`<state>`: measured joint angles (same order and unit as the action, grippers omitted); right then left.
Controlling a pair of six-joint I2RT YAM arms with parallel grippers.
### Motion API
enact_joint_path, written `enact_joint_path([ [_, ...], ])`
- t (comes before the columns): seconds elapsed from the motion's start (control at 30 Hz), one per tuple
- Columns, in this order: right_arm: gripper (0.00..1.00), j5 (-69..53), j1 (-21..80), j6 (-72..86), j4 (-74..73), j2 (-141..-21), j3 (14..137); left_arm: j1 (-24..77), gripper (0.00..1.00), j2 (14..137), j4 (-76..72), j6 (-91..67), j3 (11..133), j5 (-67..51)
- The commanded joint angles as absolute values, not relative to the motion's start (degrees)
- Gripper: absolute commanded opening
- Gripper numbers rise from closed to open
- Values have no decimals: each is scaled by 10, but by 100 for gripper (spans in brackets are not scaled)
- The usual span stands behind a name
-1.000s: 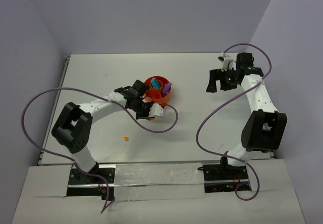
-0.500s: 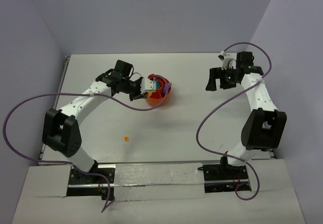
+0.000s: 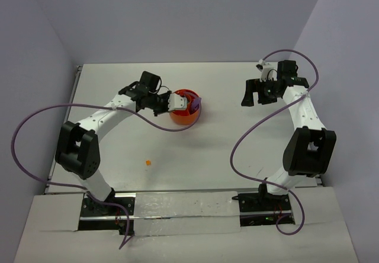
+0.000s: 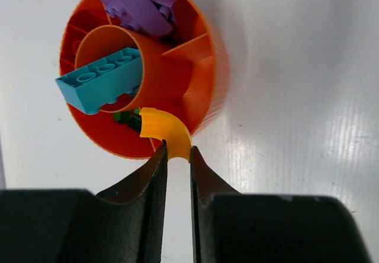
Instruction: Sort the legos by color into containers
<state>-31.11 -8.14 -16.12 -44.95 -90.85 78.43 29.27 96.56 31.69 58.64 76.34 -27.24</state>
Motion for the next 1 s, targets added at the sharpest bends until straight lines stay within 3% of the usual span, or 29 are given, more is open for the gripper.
enact_joint_path([
  [0.0, 99, -315, -84, -161, -435, -908, 803, 301, 6, 963, 264, 622, 772, -254],
  [0.33, 99, -315, -85, -161, -436, -912, 804, 317, 12, 925, 197, 715, 689, -253],
  [0.97, 99, -313, -85, -162, -436, -917, 805, 321, 26, 956, 189, 738, 714, -265],
])
